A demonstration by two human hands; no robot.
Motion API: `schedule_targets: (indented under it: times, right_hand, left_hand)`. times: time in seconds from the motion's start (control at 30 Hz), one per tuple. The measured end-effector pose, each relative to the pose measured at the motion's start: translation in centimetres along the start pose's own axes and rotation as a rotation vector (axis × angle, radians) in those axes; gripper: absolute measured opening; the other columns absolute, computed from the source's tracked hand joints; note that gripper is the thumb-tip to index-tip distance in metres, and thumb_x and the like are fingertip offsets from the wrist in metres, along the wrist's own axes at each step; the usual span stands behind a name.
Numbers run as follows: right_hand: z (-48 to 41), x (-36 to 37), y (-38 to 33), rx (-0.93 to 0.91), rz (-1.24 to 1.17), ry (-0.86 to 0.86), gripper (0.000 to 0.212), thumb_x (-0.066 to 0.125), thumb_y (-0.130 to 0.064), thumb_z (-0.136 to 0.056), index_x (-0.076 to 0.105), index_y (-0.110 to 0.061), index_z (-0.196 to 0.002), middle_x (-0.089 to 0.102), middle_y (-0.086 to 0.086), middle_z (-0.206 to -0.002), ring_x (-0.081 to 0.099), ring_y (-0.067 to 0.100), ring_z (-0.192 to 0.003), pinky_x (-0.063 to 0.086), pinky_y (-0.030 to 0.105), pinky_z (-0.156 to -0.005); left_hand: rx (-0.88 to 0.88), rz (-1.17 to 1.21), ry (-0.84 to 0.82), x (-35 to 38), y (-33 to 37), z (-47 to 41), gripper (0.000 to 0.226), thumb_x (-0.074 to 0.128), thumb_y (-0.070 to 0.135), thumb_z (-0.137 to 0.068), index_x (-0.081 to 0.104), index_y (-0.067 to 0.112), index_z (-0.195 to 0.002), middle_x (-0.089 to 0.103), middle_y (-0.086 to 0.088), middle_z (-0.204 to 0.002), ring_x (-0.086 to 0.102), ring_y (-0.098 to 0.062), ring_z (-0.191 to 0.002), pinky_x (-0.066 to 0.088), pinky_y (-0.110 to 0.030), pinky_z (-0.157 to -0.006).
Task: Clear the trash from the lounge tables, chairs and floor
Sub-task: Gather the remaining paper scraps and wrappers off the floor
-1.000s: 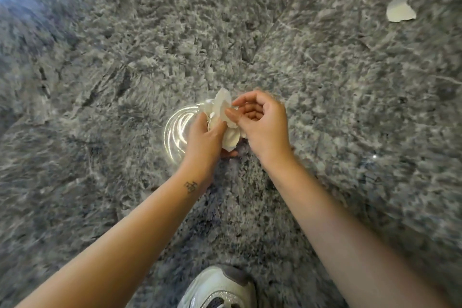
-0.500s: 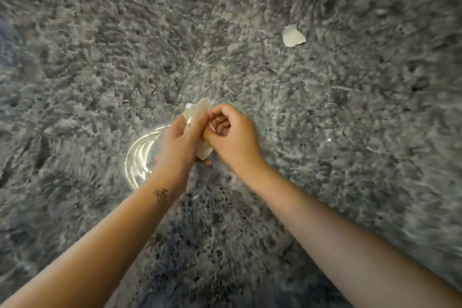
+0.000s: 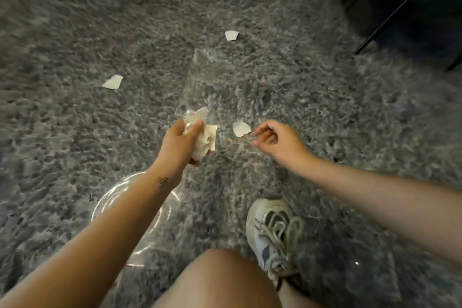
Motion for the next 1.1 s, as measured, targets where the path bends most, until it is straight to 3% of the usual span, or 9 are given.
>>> schedule_targets:
  times: [0.23, 0.37, 0.43, 0.53, 0.63, 0.73, 0.8, 0.9, 1.1]
  right_hand:
    - [-9.3, 2.0, 6.4, 0.053, 0.131, 0.079, 0.021, 0.070, -0.006, -0.079, 0.061, -0.007, -0.098, 0.055, -0.004, -0.077, 0.048, 0.006, -0.063, 0.046, 0.026, -0.067]
    - [-12.6, 4.1, 8.6, 0.060, 0.346, -0.066, 0.040, 0.069, -0.013, -0.081, 0.055, -0.015, -0.118, 0.053, 0.006, -0.117, 0.054, 0.019, -0.096, 0.048, 0.039, -0.085]
    - [-13.5, 4.8, 9.2, 0.026, 0.453, -0.158, 0.041, 0.067, -0.015, -0.082, 0.054, -0.021, -0.121, 0.046, 0.004, -0.123, 0.050, 0.022, -0.108, 0.046, 0.038, -0.087]
    - [-14.5, 5.2, 9.7, -0.050, 0.500, -0.171, 0.026, 0.065, -0.015, -0.083, 0.061, -0.019, -0.109, 0.048, 0.002, -0.112, 0.050, 0.022, -0.103, 0.042, 0.033, -0.083]
    - [-15.6, 5.1, 9.3, -0.065, 0.377, -0.116, 0.007, 0.068, -0.016, -0.082, 0.065, -0.012, -0.087, 0.054, 0.003, -0.095, 0.054, 0.021, -0.091, 0.044, 0.034, -0.082]
    - [-16.8, 4.9, 8.0, -0.011, 0.133, -0.077, 0.007, 0.069, -0.012, -0.081, 0.064, -0.008, -0.079, 0.063, 0.006, -0.084, 0.056, 0.015, -0.077, 0.047, 0.029, -0.072]
    - [-17.2, 4.4, 6.5, -0.022, -0.038, -0.034, 0.008, 0.069, -0.009, -0.080, 0.062, -0.010, -0.077, 0.062, 0.001, -0.076, 0.055, 0.013, -0.071, 0.046, 0.023, -0.067]
    - [-17.6, 3.9, 4.5, -0.079, -0.151, -0.017, 0.012, 0.069, -0.007, -0.080, 0.060, -0.013, -0.076, 0.058, -0.011, -0.071, 0.053, 0.002, -0.066, 0.043, 0.010, -0.062]
    - [-18.2, 3.8, 4.1, -0.077, -0.113, -0.022, 0.011, 0.071, -0.010, -0.079, 0.060, -0.011, -0.077, 0.056, -0.009, -0.070, 0.052, 0.007, -0.065, 0.045, 0.017, -0.063]
  left_hand:
    - [-0.116, -0.009, 0.047, 2.4, -2.0, -9.0, 0.022, 0.049, 0.031, -0.096, 0.054, 0.014, -0.109, 0.064, -0.006, -0.089, 0.063, -0.018, -0.068, 0.046, -0.022, -0.041]
    - [-0.197, 0.005, 0.113, 3.0, -4.0, -11.5, 0.022, 0.051, 0.031, -0.095, 0.054, 0.017, -0.111, 0.063, -0.002, -0.091, 0.063, -0.014, -0.069, 0.048, -0.021, -0.041]
    - [-0.221, 0.004, 0.142, 3.0, -4.7, -12.2, 0.023, 0.051, 0.031, -0.095, 0.054, 0.017, -0.113, 0.063, -0.003, -0.091, 0.063, -0.016, -0.070, 0.047, -0.021, -0.041]
    - [-0.245, -0.001, 0.174, 3.0, -5.4, -13.4, 0.024, 0.053, 0.032, -0.094, 0.055, 0.017, -0.112, 0.064, -0.004, -0.087, 0.063, -0.019, -0.067, 0.049, -0.025, -0.042]
    - [-0.247, -0.014, 0.164, 3.3, -5.5, -15.0, 0.021, 0.054, 0.034, -0.093, 0.057, 0.017, -0.105, 0.066, -0.013, -0.094, 0.066, -0.029, -0.074, 0.053, -0.035, -0.050]
    - [-0.229, 0.001, 0.175, 3.5, -5.6, -16.3, 0.008, 0.054, 0.034, -0.093, 0.058, 0.027, -0.091, 0.067, -0.014, -0.096, 0.067, -0.037, -0.084, 0.057, -0.050, -0.065]
    - [-0.218, 0.013, 0.195, 3.7, -5.8, -16.8, 0.008, 0.054, 0.034, -0.093, 0.057, 0.029, -0.088, 0.068, -0.008, -0.089, 0.068, -0.031, -0.079, 0.057, -0.047, -0.064]
    - [-0.213, 0.041, 0.154, 4.9, -5.9, -17.2, 0.008, 0.055, 0.034, -0.093, 0.058, 0.026, -0.094, 0.068, -0.002, -0.082, 0.067, -0.015, -0.066, 0.055, -0.031, -0.049]
    - [-0.230, 0.210, -0.011, 7.6, -5.0, -17.4, 0.021, 0.049, 0.027, -0.095, 0.060, 0.016, -0.109, 0.066, 0.006, -0.070, 0.062, -0.005, -0.057, 0.048, -0.023, -0.042]
Point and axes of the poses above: each hand's wrist, its own z-axis away from the middle knuckle, its own x-axis out of the palm, y = z × x, the point moved 3 cm from there along -z, towards the middle knuckle
